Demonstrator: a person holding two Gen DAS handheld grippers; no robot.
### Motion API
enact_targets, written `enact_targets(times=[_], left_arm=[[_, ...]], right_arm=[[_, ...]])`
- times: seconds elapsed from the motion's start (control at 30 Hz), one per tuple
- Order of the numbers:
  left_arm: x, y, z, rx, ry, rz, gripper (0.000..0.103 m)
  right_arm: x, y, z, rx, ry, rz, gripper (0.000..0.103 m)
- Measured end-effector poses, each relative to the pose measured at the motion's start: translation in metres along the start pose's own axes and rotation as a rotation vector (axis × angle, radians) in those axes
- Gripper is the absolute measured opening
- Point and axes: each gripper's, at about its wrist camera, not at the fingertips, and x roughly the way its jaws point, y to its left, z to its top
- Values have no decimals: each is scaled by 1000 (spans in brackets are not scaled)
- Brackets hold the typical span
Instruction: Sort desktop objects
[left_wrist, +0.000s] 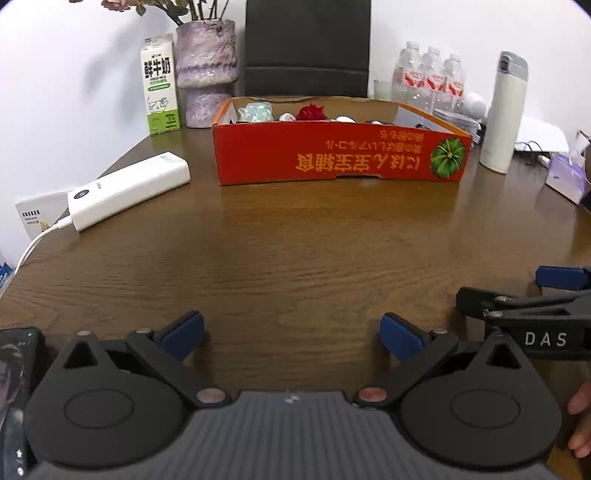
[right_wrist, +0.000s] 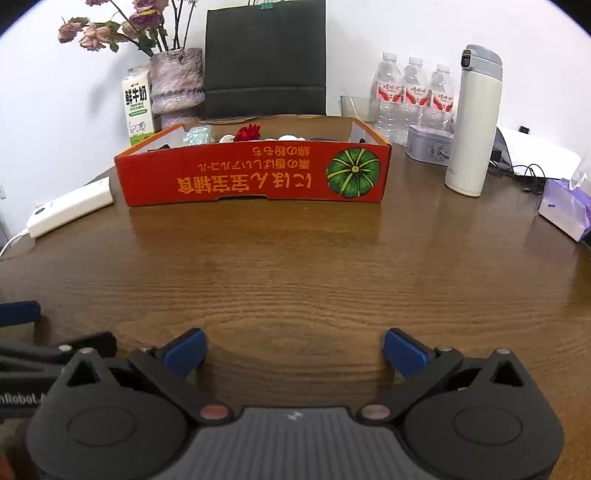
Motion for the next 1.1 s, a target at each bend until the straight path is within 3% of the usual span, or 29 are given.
enact_targets(times=[1.1], left_arm=[[4,-3,3,-13,-1,15,103]], right_arm=[[3,-7,2,-4,-3,9,103]])
